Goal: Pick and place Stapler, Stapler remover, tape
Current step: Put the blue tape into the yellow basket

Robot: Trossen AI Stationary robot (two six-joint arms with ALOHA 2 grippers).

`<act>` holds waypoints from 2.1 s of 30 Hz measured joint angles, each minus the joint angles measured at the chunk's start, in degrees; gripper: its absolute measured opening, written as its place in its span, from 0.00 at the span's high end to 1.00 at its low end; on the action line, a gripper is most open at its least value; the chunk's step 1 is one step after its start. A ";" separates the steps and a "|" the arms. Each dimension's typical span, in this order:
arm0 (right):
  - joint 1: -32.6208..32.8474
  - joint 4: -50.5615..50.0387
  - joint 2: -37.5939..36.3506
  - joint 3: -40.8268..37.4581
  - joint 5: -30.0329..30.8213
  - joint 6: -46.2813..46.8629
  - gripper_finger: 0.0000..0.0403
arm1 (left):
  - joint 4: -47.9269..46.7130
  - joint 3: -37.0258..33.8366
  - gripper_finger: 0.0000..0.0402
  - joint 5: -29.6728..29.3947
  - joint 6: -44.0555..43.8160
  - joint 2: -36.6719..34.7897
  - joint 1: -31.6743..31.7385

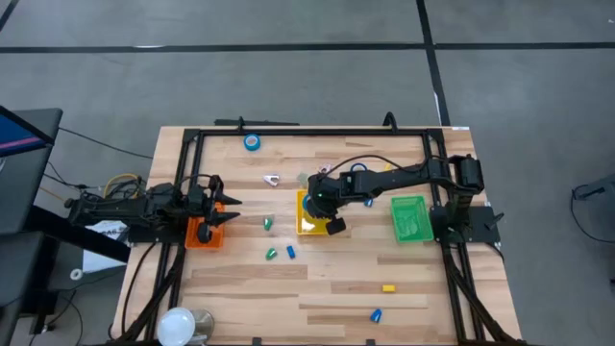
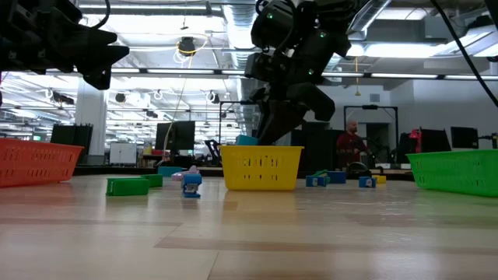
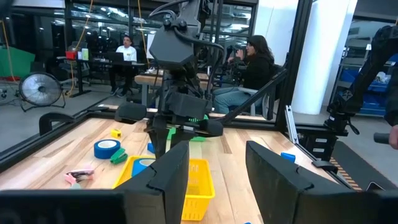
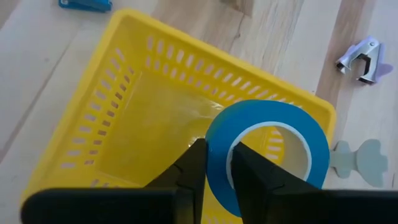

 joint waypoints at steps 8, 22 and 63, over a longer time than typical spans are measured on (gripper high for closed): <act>0.33 -0.60 0.00 0.00 -2.94 0.36 0.71 | 0.26 -0.02 0.63 0.01 0.02 0.00 -0.01; 0.33 -1.08 -1.89 0.06 -2.73 2.43 0.57 | 0.35 0.00 0.63 0.00 0.02 0.00 0.01; -3.25 -18.89 -18.18 -4.31 0.64 8.08 0.53 | 0.72 0.04 0.63 0.01 0.01 1.09 0.00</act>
